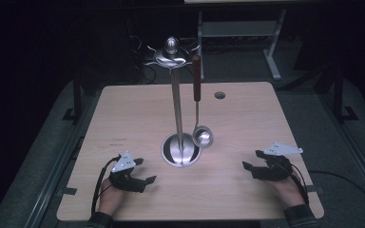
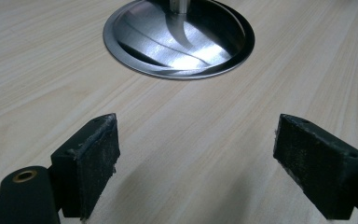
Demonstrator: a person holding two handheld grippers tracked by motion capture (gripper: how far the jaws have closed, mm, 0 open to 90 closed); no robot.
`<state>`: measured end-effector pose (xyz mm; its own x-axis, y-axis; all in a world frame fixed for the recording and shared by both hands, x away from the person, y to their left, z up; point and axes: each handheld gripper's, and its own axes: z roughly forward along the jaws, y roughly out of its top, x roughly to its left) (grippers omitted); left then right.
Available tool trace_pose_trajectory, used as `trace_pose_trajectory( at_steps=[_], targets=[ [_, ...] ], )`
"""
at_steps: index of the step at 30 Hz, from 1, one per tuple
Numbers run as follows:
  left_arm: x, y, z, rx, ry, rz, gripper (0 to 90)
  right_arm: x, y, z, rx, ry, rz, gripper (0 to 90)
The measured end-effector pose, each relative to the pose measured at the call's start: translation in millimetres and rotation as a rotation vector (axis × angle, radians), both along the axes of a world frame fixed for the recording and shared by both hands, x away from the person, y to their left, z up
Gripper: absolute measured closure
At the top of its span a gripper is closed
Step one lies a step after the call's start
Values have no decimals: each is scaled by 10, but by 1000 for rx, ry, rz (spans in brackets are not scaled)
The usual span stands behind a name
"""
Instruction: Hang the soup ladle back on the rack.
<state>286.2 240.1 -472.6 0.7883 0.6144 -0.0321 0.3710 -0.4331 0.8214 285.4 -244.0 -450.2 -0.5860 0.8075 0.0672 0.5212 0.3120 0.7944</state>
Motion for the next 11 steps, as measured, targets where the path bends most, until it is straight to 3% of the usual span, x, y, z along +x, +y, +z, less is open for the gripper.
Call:
trace_pose_trajectory(
  at_steps=[3, 11],
  targets=[
    [-2, 0, 1, 5, -2, 0, 142, -54, -29, -60, -30, 14, -10, 280],
    [0, 0, 0, -2, -1, 2, 142, -146, -142, -157, -18, 60, -44, 240]
  ],
)
